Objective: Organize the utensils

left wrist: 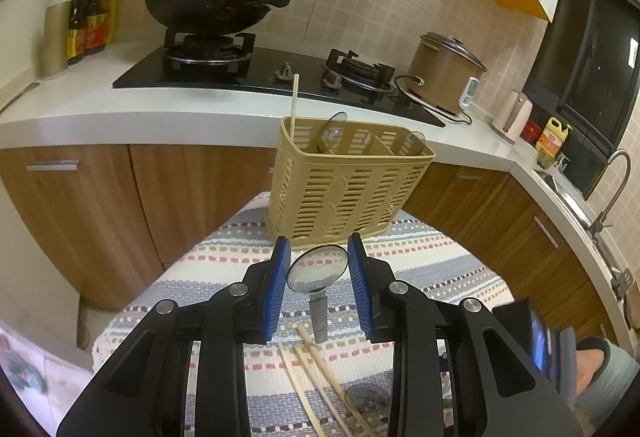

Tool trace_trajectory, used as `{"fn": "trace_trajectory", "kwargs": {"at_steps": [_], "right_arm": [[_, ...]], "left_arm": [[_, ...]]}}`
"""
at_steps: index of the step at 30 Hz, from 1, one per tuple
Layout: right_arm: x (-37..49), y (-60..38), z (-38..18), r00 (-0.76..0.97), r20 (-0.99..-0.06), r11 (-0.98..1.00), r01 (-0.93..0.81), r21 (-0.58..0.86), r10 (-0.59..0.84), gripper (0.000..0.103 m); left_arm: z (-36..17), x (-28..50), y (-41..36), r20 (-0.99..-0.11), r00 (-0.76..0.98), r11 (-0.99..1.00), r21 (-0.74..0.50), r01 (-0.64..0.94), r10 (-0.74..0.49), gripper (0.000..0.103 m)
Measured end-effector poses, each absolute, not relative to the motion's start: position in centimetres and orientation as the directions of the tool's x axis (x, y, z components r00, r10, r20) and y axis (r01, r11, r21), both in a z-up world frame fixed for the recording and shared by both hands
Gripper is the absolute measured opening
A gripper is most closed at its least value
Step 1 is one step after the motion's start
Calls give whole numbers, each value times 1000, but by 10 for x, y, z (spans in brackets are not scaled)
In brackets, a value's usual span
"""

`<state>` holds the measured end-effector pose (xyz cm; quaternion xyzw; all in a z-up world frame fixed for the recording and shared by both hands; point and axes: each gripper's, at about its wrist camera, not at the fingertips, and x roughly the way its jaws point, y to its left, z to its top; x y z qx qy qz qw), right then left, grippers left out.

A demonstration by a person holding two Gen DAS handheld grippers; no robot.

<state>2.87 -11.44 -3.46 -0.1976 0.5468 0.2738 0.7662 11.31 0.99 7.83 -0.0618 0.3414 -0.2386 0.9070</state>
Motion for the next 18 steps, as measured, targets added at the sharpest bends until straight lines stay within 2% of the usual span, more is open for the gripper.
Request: {"fn": "trace_trajectory", "kwargs": {"at_steps": [4,6,8,14,18], "right_arm": [[37,-105,-40,220,-953,764,-645,19,210,54],[40,-101,-39,230,-951,761,-649,8,205,38],[44,-101,-36,211,-952,764,-645,33,220,30],[45,-118,-22,265,-936,793,-609,26,233,30],[40,-148,31,397,-862,829,-557,46,315,30]], "left_arm": [[77,113,8,-593,650,878,-271,394,-475,28],[77,112,7,-595,649,879,-269,395,-474,28],[77,112,7,-598,649,880,-264,394,-470,28],[79,113,10,-587,654,878,-274,393,-476,28],[101,112,14,-535,682,866,-282,412,-499,28]]}}
